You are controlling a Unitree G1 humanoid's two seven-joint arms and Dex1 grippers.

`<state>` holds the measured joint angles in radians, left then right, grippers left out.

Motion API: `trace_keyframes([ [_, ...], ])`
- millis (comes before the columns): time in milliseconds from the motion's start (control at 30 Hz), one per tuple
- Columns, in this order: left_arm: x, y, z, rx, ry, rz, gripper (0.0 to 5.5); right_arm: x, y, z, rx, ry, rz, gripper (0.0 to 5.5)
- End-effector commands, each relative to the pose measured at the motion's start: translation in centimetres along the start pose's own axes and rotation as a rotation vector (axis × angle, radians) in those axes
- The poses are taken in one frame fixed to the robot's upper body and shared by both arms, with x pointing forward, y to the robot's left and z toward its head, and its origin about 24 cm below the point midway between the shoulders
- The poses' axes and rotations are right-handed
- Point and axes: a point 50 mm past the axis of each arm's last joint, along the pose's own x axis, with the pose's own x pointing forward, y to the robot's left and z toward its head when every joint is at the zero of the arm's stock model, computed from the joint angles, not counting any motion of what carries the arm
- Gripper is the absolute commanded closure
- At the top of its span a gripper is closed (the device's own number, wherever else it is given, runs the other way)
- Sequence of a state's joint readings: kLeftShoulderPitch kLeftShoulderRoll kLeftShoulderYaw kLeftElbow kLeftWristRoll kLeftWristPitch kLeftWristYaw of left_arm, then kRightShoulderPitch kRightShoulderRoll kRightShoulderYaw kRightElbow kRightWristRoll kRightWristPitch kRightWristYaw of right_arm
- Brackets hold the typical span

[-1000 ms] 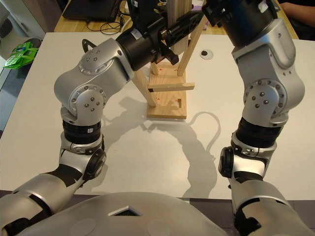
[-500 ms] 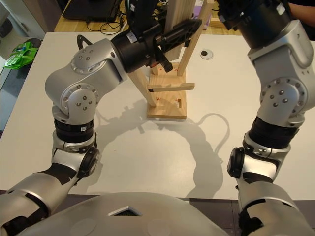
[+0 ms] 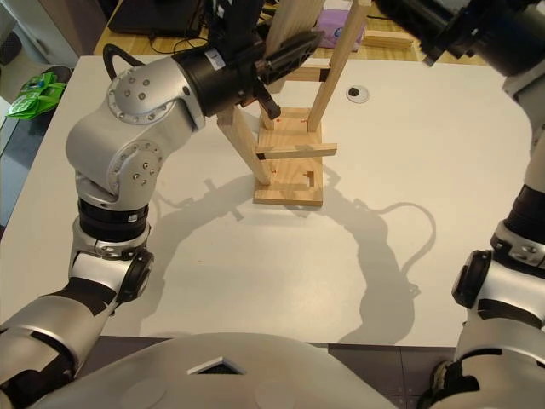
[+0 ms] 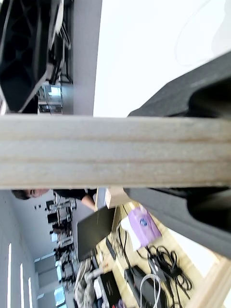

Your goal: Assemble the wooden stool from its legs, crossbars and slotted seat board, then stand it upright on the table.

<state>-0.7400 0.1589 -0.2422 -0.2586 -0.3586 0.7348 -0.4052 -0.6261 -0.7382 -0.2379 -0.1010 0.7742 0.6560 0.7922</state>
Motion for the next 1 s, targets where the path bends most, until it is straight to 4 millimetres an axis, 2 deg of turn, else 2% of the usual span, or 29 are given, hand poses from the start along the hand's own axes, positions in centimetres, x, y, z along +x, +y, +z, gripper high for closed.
trace_keyframes([
  [33, 0.0, -1.4, -0.2, -0.025, -0.028, -0.122, 4.48, -0.1, 0.4, 0.4, 0.121, -0.092, 0.059, 0.10],
  [167, -0.5, -0.8, 0.2, -0.067, -0.063, -0.193, 4.48, -1.3, -0.8, 1.0, 0.243, -0.150, 0.097, 0.10],
  [267, -0.8, 0.1, 0.4, -0.081, -0.066, -0.212, 4.48, -2.7, -0.5, 1.5, 0.332, -0.147, 0.243, 0.10],
  [367, -1.1, 0.2, 0.1, -0.086, -0.054, -0.233, 4.48, -3.2, -0.2, 2.2, 0.353, -0.140, 0.331, 0.10],
  [500, -1.3, 0.0, -0.6, -0.092, -0.037, -0.297, 4.48, -2.9, 0.1, 3.1, 0.349, -0.135, 0.411, 0.10],
  [733, -1.9, -2.1, -1.7, -0.083, -0.020, -0.453, 4.48, -2.2, 0.4, 4.0, 0.338, -0.151, 0.463, 0.10],
  [1000, -1.8, -2.5, -2.1, -0.099, -0.013, -0.456, 4.48, -1.8, 2.1, 3.2, 0.383, -0.130, 0.553, 0.10],
])
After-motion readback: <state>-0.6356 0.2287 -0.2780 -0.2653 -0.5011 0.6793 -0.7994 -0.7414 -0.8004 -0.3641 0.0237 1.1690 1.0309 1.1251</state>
